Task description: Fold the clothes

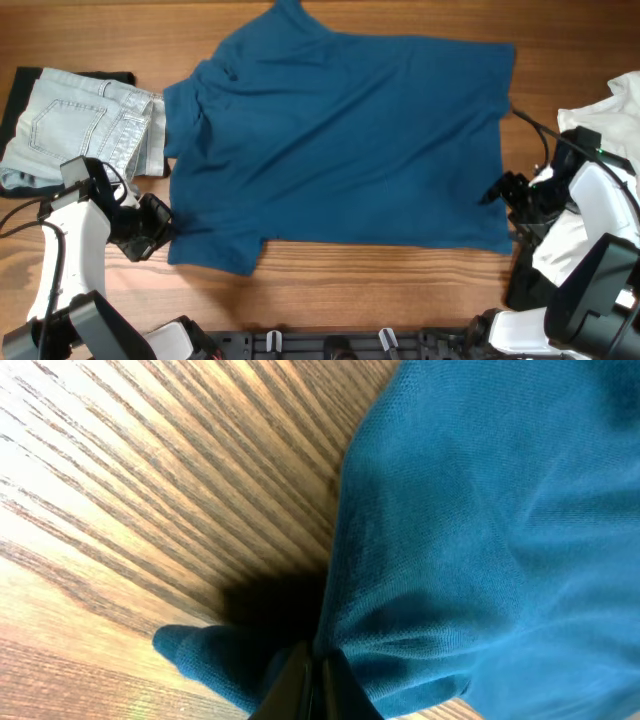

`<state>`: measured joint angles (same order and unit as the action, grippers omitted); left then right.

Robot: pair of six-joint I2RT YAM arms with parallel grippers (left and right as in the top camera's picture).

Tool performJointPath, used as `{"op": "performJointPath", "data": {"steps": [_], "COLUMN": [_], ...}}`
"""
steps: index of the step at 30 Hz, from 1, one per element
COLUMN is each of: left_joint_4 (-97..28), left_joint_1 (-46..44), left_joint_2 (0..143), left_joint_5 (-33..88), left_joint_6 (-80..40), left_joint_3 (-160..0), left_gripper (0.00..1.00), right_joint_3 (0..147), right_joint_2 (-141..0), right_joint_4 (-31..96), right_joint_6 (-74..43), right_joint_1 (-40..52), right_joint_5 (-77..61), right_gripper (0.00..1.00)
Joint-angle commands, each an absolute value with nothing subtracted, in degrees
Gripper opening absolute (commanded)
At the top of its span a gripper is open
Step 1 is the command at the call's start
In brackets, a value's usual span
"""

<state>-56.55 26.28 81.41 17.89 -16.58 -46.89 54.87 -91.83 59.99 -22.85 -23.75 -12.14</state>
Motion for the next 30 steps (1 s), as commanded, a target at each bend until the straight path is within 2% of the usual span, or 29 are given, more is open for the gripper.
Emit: {"op": "performJointPath", "data": {"steps": [1, 3, 6, 13, 15, 16, 18, 19, 21, 22, 30], "left_joint_4": [-56.2, -55.8, -55.8, -55.5, -55.5, -55.5, -55.5, -55.5, -55.5, -55.5, -56.1], "left_joint_1": [26.7, 26.7, 26.7, 26.7, 26.7, 26.7, 26.7, 26.7, 26.7, 26.7, 26.7], "left_joint_2": [80.6, 80.6, 80.6, 80.6, 80.6, 80.6, 80.6, 80.6, 80.6, 80.6, 79.2], "left_joint_5": [17.1, 17.1, 17.1, 17.1, 17.1, 17.1, 17.1, 17.1, 17.1, 17.1, 19.5], "left_joint_6": [-15.2, -15.2, -15.2, -15.2, -15.2, -15.2, -15.2, -15.2, -15.2, -15.2, -14.3], "left_joint_3": [-47.6, -47.6, -47.6, -47.6, -47.6, -47.6, -47.6, -47.6, -47.6, -47.6, -47.7], "left_gripper": [0.04, 0.04, 0.04, 0.04, 0.04, 0.04, 0.04, 0.04, 0.04, 0.04, 0.04], "right_joint_3": [54.7, 54.6, 52.3, 45.1, 43.9, 43.5, 43.1, 43.2, 44.1, 45.1, 56.2], "right_joint_2": [-92.5, -92.5, -92.5, -92.5, -92.5, -92.5, -92.5, -92.5, -92.3, -92.2, -84.7], "right_joint_4": [62.5, 62.7, 61.8, 57.1, 56.7, 56.5, 56.1, 55.7, 55.3, 55.8, 65.9], "right_joint_6": [-21.6, -22.1, -25.0, -28.6, -28.6, -28.6, -28.5, -27.9, -25.5, -24.4, -18.1], "right_joint_1": [-24.0, -24.0, -24.0, -24.0, -24.0, -24.0, -24.0, -24.0, -24.0, -24.0, -24.0], "right_joint_5": [-9.4, -9.3, -7.4, -6.0, -6.1, -6.6, -8.6, -9.6, -12.2, -13.4, -16.3], "right_gripper": [0.78, 0.7, 0.69, 0.84, 0.84, 0.8, 0.58, 0.39, 0.09, 0.04, 0.04]}}
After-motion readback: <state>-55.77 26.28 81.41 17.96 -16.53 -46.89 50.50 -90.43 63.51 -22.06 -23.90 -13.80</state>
